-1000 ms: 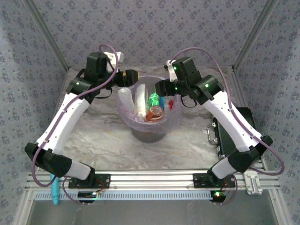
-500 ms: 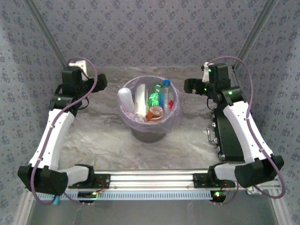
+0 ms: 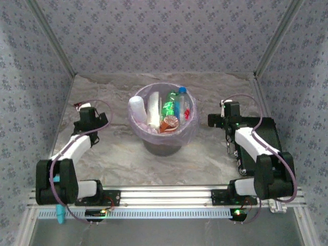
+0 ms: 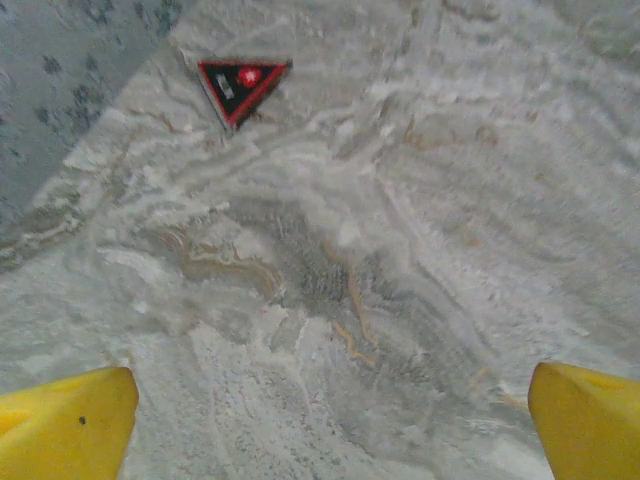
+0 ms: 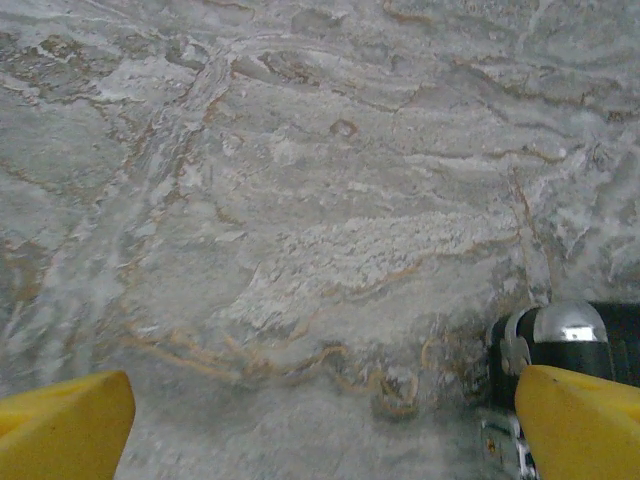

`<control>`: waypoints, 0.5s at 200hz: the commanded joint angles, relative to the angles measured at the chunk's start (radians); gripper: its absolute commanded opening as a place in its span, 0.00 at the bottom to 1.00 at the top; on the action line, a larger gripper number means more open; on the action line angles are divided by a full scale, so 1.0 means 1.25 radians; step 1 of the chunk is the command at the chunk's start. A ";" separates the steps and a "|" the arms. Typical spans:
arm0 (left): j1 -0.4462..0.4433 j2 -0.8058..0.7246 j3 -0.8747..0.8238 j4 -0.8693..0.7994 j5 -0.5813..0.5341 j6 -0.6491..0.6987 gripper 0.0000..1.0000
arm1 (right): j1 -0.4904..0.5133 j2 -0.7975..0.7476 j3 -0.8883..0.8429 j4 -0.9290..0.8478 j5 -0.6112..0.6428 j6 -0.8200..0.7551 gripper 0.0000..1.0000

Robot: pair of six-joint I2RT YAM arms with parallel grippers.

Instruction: Put the plastic bottles in the bin

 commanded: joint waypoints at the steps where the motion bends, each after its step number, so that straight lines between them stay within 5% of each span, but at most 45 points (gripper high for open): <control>1: -0.002 0.038 -0.038 0.216 0.009 0.040 1.00 | -0.004 0.016 -0.058 0.203 0.044 -0.057 1.00; 100: -0.022 0.172 -0.070 0.428 0.066 0.168 1.00 | -0.017 0.059 -0.202 0.518 0.038 -0.127 1.00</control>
